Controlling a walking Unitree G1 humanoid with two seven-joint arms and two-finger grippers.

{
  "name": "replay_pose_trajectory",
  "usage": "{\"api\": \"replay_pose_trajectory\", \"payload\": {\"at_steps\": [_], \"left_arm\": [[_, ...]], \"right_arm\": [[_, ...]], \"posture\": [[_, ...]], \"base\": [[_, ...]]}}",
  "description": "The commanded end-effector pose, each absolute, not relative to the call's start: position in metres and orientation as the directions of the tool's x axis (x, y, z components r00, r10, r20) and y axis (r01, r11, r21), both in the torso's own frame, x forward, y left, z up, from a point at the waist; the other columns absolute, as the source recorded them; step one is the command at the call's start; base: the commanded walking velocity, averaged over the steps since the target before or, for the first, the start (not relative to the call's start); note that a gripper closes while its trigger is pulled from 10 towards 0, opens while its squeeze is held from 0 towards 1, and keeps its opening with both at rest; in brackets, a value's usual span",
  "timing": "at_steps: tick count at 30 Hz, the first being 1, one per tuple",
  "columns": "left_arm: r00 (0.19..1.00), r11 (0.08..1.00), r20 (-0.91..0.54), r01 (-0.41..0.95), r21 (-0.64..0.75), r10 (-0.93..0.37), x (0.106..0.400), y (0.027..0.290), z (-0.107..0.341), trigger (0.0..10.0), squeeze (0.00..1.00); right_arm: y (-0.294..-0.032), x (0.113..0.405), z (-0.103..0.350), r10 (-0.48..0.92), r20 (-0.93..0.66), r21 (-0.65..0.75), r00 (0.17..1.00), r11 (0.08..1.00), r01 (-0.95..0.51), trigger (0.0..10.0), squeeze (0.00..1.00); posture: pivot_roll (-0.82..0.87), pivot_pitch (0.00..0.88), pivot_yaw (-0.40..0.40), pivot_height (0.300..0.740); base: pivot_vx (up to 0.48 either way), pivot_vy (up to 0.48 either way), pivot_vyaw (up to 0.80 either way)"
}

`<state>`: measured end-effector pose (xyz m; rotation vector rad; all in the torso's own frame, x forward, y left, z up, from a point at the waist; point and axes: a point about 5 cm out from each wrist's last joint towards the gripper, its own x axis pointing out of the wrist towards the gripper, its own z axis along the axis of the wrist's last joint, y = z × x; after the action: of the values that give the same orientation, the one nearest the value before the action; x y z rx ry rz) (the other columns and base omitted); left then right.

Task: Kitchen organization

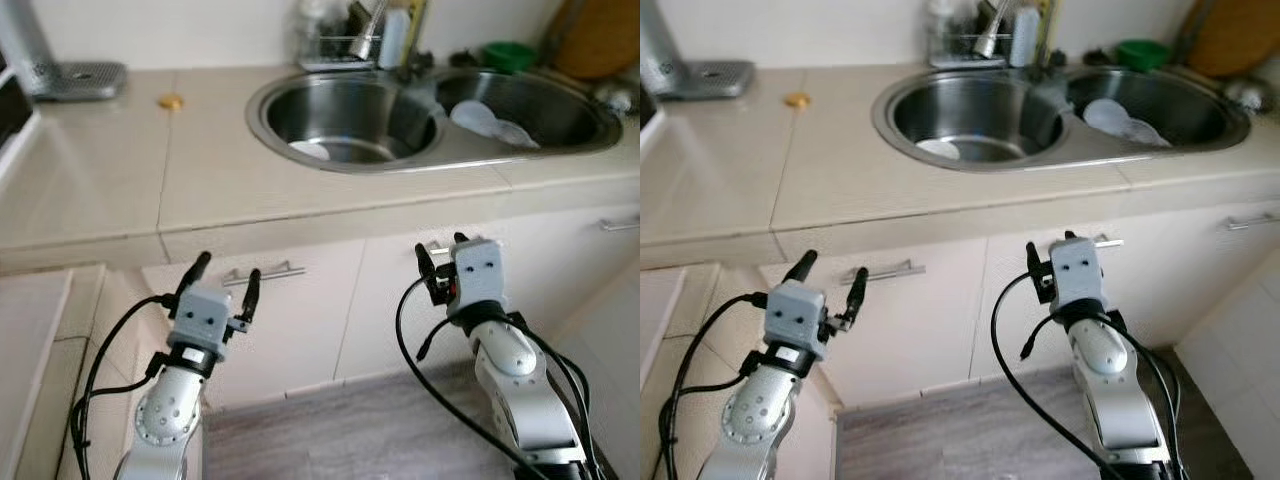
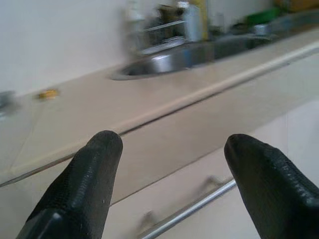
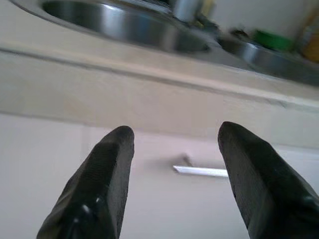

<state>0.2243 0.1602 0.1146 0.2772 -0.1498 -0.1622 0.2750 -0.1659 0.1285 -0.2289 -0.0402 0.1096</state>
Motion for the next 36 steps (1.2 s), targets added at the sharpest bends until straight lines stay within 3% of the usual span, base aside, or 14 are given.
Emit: {"api": "replay_pose_trajectory", "payload": {"at_steps": [1,20,36], "left_arm": [[0.971,0.95,0.136,0.152,0.274,-0.195,0.225,0.155,0.1174,10.0,0.0],[0.973,0.951,0.12,0.159,0.264,-0.196,0.2261,0.1546,0.1138,10.0,0.0],[0.973,0.95,0.114,0.167,0.264,-0.203,0.2271,0.1543,0.1127,10.0,0.0]], "right_arm": [[-0.1707,0.2748,0.1315,0.095,0.036,-0.224,0.995,0.971,-0.085,10.0,0.0],[-0.1714,0.2755,0.1299,0.084,0.036,-0.222,0.996,0.972,-0.074,10.0,0.0],[-0.1707,0.276,0.1291,0.083,0.036,-0.22,0.996,0.973,-0.073,10.0,0.0]], "posture": [[0.03,0.013,-0.027,0.74],[0.03,0.004,-0.027,0.74],[0.03,0.0,-0.025,0.74]], "base": [[0.0,0.0,-0.8],[0.0,0.0,-0.8],[0.0,0.48,-0.8]]}}
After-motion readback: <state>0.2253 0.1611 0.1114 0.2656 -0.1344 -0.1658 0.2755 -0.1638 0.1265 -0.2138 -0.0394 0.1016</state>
